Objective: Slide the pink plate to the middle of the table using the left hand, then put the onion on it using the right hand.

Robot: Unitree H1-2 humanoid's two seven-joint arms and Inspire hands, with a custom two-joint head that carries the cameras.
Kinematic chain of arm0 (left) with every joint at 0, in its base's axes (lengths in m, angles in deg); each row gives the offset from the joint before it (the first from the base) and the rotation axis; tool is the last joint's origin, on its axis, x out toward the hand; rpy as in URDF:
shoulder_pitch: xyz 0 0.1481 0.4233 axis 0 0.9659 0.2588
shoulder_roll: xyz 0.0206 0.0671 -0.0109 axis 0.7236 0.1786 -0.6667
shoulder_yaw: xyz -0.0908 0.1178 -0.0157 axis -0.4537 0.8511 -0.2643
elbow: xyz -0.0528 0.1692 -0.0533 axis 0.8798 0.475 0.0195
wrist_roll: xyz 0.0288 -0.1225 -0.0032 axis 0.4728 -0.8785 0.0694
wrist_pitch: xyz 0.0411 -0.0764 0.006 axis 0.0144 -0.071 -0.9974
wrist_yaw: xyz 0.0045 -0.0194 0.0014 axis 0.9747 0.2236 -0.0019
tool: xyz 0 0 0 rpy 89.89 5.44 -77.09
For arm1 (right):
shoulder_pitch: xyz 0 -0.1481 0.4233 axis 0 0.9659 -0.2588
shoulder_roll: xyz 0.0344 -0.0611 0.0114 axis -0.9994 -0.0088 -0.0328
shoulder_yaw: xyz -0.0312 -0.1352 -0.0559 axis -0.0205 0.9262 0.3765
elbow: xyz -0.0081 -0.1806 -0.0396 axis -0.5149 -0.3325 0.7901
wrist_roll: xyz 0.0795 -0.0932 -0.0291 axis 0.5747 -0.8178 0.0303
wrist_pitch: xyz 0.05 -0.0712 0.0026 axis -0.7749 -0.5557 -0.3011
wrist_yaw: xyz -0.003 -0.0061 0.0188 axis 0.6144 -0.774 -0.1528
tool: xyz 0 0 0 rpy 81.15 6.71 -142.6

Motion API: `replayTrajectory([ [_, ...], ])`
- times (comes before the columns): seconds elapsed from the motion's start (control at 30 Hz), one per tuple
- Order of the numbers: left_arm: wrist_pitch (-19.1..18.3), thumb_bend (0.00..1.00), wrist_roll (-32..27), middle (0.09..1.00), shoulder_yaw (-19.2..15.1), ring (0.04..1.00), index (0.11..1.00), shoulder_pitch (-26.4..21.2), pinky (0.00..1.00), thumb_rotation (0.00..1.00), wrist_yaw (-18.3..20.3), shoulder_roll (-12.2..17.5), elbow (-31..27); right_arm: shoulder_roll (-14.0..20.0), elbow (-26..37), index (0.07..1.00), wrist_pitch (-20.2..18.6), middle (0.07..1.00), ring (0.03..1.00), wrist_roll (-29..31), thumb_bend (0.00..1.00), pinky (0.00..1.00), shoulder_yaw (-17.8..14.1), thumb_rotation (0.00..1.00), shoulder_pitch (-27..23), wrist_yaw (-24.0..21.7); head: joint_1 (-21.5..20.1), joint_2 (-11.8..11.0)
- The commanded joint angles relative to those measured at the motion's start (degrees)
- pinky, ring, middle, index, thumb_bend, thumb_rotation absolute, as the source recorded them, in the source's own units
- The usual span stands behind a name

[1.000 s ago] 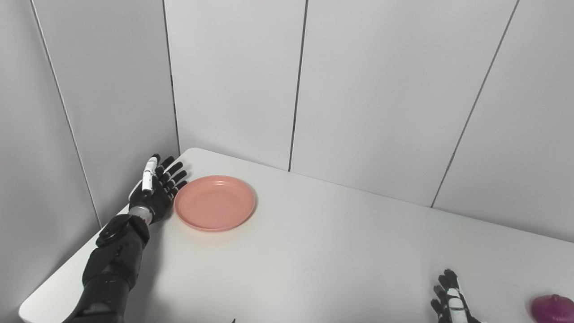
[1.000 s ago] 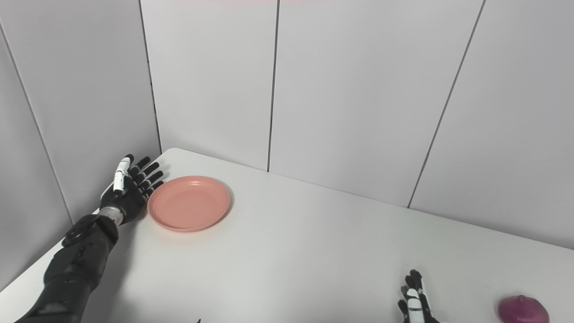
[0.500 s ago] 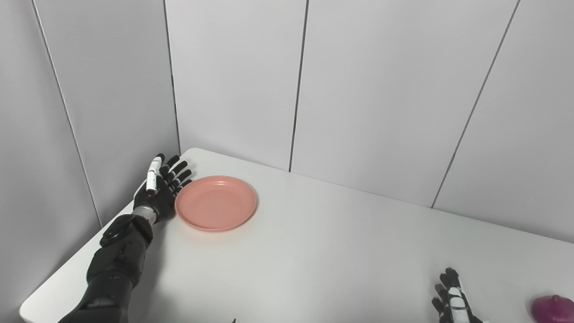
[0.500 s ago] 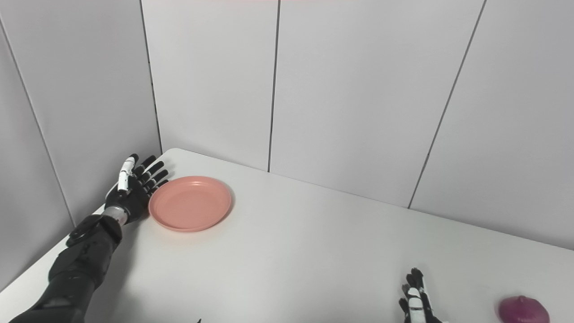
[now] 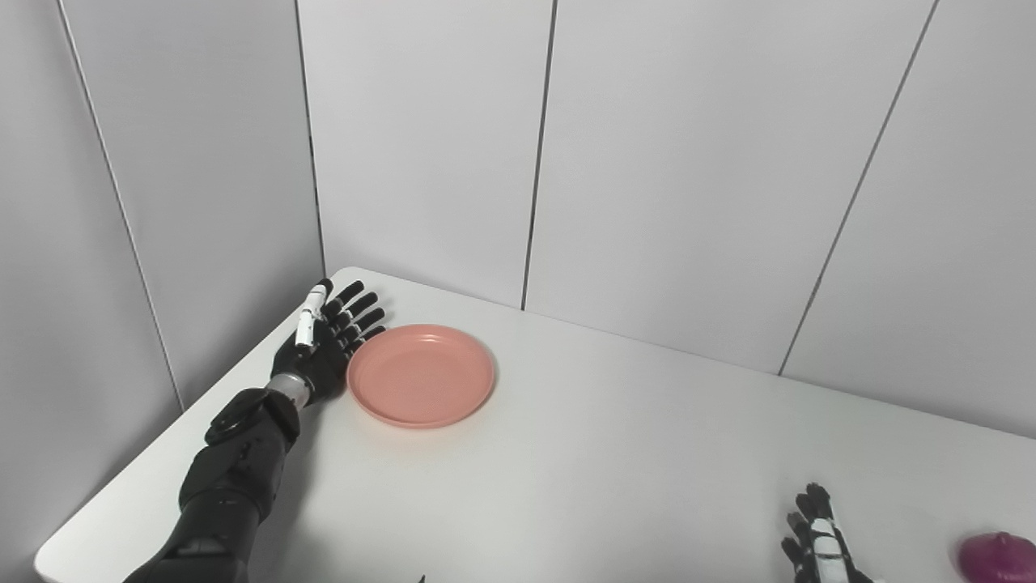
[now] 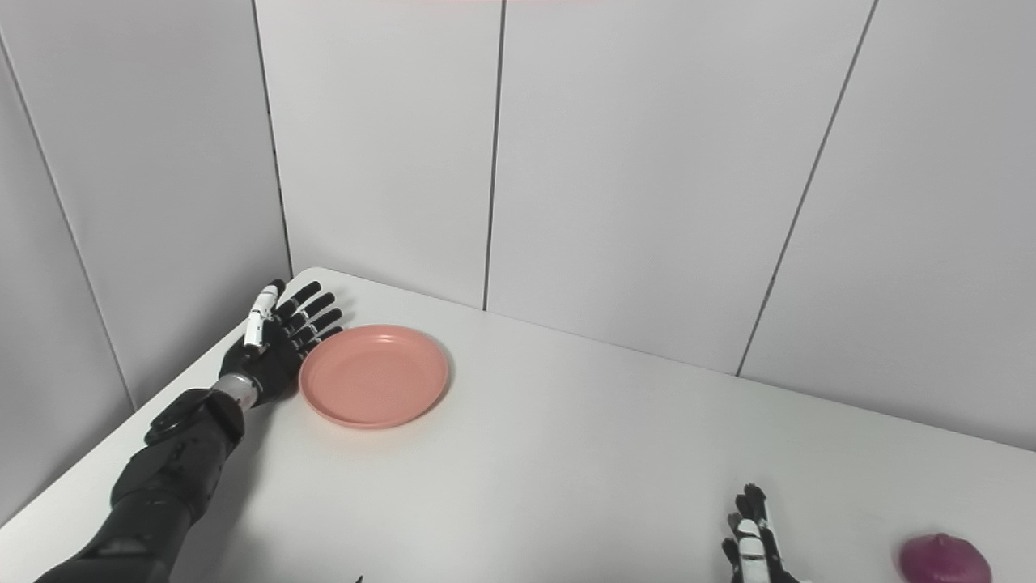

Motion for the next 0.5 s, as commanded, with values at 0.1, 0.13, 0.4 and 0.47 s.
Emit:
replayTrajectory([
  [0.1, -3.3, 0.34, 0.4, 0.913, 0.9, 0.902, 0.894, 0.3, 0.91, 1.00, -2.1, -2.2, -6.6, -0.4, 1.3, 1.000, 0.9, 1.000, 1.000, 0.1, 0.05, 1.00, 0.0, 1.00, -1.1, 0.1, -0.1, 0.2],
  [0.13, -3.5, 0.35, 0.9, 0.908, 1.3, 0.898, 0.888, 0.7, 0.90, 1.00, -2.6, -2.7, -7.8, -0.5, 1.3, 1.000, 1.0, 1.000, 1.000, 0.1, 0.05, 1.00, 0.0, 1.00, -1.1, 0.2, -0.3, 0.3],
  [0.4, -4.2, 0.33, 2.8, 0.913, 4.4, 0.907, 0.890, 2.3, 0.91, 1.00, -4.5, -6.2, -11.4, -0.5, 1.5, 1.000, 1.2, 1.000, 1.000, -0.2, 0.06, 1.00, 0.3, 1.00, -1.1, 0.2, -1.2, 0.6],
  [0.47, -3.9, 0.32, 3.4, 0.923, 5.0, 0.919, 0.900, 2.7, 0.92, 1.00, -4.8, -7.2, -11.8, -0.4, 1.4, 1.000, 1.6, 1.000, 1.000, -0.4, 0.05, 1.00, 0.4, 1.00, -1.1, 0.2, -1.3, 0.7],
])
